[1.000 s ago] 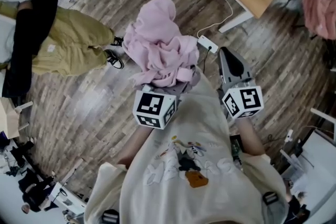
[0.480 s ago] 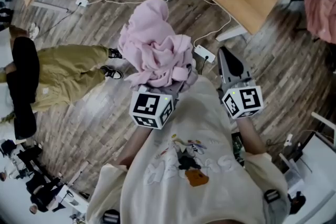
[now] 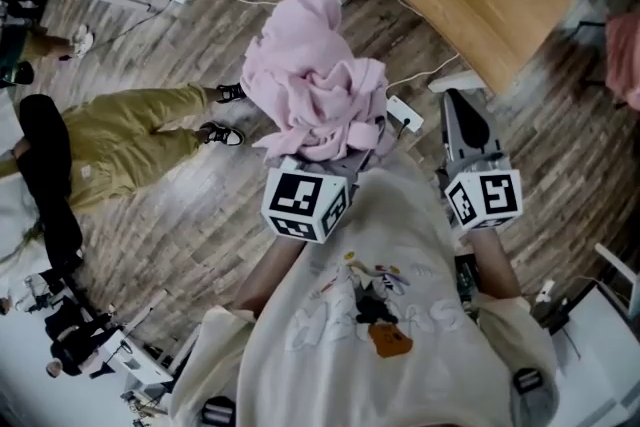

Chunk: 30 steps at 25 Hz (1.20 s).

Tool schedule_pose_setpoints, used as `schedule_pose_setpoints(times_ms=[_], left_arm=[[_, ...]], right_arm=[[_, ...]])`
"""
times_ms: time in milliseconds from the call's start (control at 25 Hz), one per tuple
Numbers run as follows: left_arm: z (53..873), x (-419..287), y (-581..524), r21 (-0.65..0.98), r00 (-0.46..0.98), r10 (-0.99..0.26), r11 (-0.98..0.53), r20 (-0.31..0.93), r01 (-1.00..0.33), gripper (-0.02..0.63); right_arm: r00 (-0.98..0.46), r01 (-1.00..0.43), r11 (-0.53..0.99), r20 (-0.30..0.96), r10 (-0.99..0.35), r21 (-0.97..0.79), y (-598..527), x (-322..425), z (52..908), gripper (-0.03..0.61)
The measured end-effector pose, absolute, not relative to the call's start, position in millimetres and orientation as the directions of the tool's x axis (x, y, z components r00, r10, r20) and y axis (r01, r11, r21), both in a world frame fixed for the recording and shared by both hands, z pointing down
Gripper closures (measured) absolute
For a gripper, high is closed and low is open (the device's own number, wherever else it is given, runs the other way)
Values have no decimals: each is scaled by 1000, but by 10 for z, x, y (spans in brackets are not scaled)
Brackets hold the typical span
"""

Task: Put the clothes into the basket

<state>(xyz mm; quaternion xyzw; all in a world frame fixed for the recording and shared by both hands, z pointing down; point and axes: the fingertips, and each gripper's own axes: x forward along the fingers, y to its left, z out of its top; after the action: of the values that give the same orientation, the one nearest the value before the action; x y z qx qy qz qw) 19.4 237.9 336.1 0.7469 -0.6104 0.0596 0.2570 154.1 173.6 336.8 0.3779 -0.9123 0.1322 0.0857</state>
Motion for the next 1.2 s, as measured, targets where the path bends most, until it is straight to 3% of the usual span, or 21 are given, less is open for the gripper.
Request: schedule_pose_setpoints(times_ms=[360,1200], left_arm=[[3534,-14,2032,357,230,-885,-79,405,-931,183],[3505,-808,183,387,331,-851,-167,407,-907,183]], right_arm=[[-722,-688,695,290,-628,-208,1413,1306,3548,552],[-697,-715,672,273,-664,-191,-351,264,3291,552]])
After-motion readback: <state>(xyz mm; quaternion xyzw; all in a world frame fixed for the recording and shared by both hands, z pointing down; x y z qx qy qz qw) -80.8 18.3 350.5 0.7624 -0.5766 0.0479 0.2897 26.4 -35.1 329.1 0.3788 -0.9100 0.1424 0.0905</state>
